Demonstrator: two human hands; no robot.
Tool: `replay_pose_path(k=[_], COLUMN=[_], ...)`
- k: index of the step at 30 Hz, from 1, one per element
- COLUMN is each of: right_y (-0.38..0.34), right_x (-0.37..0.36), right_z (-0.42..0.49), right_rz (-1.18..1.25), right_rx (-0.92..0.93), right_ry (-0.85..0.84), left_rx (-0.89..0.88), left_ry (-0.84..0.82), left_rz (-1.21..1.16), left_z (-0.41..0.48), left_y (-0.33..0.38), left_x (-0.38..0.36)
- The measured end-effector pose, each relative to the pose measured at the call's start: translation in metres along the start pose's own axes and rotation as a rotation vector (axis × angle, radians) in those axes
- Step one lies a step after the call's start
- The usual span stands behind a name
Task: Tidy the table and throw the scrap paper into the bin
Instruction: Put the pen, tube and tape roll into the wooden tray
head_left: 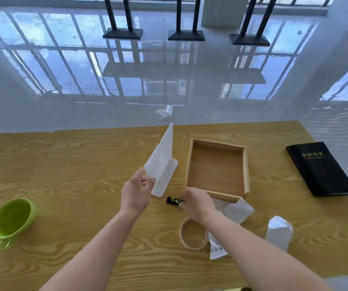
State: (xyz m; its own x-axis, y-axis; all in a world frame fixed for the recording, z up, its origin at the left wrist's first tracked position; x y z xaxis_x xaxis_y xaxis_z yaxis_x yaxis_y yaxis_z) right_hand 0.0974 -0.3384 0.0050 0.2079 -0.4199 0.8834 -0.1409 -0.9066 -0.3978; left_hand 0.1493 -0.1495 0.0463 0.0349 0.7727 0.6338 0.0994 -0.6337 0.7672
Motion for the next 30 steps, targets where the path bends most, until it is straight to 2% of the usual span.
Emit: replay_pose_path(k=[6,12,17,19,24,30], right_y=[-0.017,-0.016,-0.021,-0.01,0.026,0.019], right_x=[-0.027,-0.028,-0.026,-0.024,-0.025,-0.031], right_z=[0.014,0.031,0.012,-0.006,-0.044,-0.034], right_rz=[-0.236,-0.146,-0.036,-0.041,-0.174,-0.22], right_rx=[0.129,0.073,0.124,0.132,0.143,0.169], right_ry=[-0.058,0.077,0.123,0.106,-0.102,-0.032], left_rx=[-0.025,-0.103,-0.154,-0.159,-0.124,-0.158], left_ry=[0.072,0.104,0.14,0.15,0.181,0.195], left_rz=[0.131,0.211,0.229,0.234,0.192,0.16], left_z=[0.005,-0.008,-0.021,-0.025,-0.029,-0.036], left_y=[-0.001,-0.009,-0.017,-0.019,-0.025,-0.023], left_x=[-0.006,0.004,0.015,0.016,0.016,0.013])
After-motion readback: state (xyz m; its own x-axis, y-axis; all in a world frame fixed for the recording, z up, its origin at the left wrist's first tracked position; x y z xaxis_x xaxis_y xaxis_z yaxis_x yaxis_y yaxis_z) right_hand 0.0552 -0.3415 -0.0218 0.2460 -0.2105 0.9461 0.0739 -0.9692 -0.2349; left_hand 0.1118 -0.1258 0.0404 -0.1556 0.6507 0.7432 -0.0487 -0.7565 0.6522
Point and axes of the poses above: each hand's wrist, its own z-axis towards the middle knuckle, its own x-axis out of the back of the hand, y = z × x, the point moved 5 cm from there along z, towards the middle knuckle, and after that the axes turned 5 degrees about y, right-handed, at the moved point
